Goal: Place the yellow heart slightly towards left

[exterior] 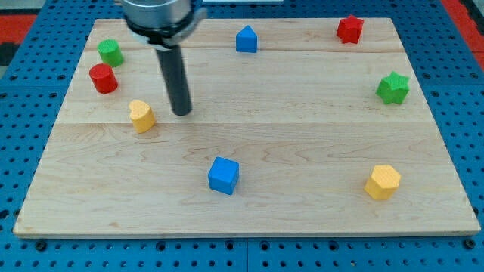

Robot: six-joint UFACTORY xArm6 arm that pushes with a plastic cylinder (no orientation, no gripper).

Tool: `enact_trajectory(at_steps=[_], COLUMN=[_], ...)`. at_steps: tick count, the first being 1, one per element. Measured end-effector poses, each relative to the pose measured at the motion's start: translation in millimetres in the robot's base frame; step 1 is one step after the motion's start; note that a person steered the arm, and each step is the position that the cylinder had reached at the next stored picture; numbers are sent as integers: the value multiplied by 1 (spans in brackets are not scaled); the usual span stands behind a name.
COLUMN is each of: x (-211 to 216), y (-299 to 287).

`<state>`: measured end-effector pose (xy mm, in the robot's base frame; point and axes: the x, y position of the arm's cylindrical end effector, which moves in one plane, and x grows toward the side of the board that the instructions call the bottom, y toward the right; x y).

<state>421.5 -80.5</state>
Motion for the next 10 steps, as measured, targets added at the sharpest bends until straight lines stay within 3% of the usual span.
enact_trajectory(at_steps=[2,3,5,10], x=[25,25,25,0], y=[3,10,-40,-57])
